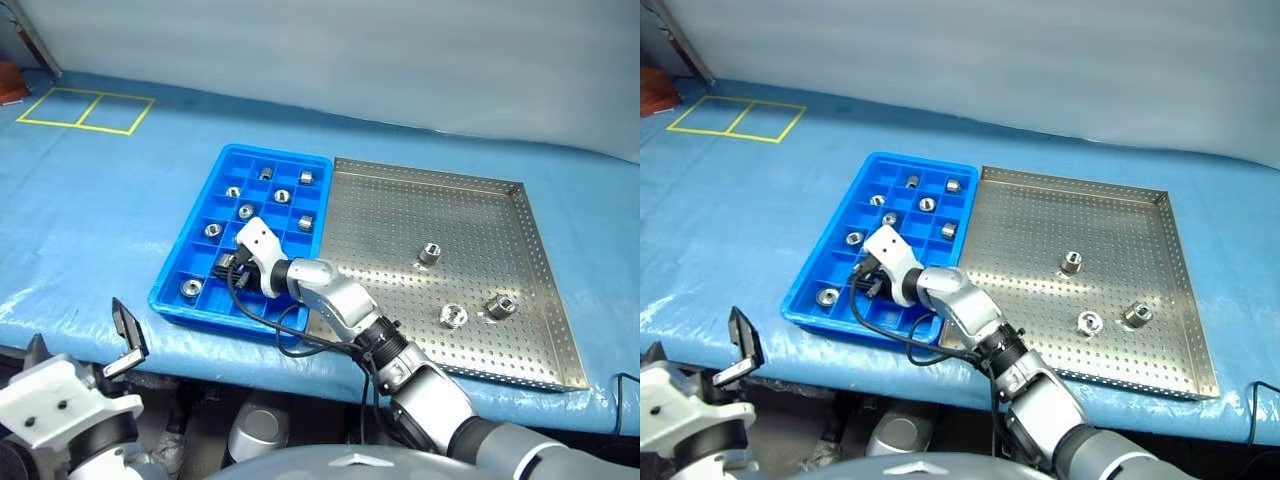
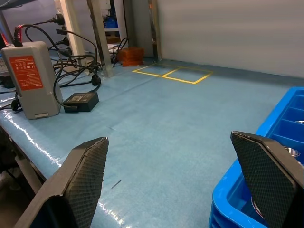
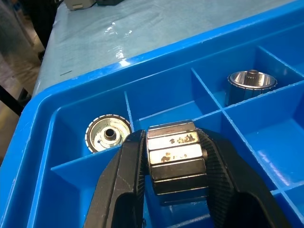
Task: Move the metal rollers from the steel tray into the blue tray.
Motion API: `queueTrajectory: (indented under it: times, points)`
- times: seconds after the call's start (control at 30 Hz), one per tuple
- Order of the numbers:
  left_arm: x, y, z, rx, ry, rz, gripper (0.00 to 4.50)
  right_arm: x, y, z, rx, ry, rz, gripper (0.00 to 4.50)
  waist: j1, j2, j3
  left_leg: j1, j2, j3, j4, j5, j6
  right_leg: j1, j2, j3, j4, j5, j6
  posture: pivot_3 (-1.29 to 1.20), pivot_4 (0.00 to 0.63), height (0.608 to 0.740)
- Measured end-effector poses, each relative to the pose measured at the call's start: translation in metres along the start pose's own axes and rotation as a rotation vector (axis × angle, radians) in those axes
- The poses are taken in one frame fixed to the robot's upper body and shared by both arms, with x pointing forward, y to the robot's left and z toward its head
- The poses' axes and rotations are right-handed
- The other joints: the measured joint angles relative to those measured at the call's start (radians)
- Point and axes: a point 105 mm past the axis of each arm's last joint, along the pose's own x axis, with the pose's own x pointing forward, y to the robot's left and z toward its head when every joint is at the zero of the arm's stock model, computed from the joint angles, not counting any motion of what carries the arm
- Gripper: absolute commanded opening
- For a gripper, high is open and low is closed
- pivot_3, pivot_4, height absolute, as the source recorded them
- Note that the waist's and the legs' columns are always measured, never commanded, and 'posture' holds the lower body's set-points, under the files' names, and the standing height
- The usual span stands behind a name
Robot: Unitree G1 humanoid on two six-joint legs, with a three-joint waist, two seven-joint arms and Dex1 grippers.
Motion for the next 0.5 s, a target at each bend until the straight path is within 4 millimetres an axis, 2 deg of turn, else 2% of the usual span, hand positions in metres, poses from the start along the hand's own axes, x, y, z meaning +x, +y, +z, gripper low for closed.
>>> queueTrajectory:
  times: [0.03,0.37,0.43,0.5]
  points:
    - [0.0,0.0,0.0,0.001,0.001,0.001,4.48,0.0,-0.003,0.0,-0.003,-0.001,-0.007,1.29,0.002,0.0,0.0,0.0,0.0,0.0,0.0,0.0,0.0,0.0,0.0,0.0,0.0,0.0,0.0,0.54,0.15,0.74]
    - [0.0,0.0,-0.002,0.002,0.012,-0.002,4.5,0.0,-0.004,0.007,0.027,-0.037,0.001,4.48,0.014,0.002,0.001,0.0,0.0,-0.001,0.0,0.0,0.0,0.0,0.001,0.0,0.0,0.0,0.0,0.48,0.15,0.74]
    - [0.0,-0.002,-0.002,-0.002,0.012,-0.01,4.5,-0.002,-0.008,0.013,0.036,-0.061,-0.022,4.48,0.015,0.002,0.001,0.0,0.0,-0.002,0.0,0.0,0.0,0.0,0.001,0.0,0.0,0.0,-0.001,0.44,0.15,0.74]
    - [0.004,-0.005,-0.002,-0.011,0.013,-0.022,4.5,-0.009,-0.02,0.027,0.058,-0.115,-0.08,4.48,0.013,0.003,0.002,0.0,0.0,-0.002,0.0,0.0,0.0,0.0,0.001,0.0,0.0,0.0,-0.001,0.4,0.15,0.74]
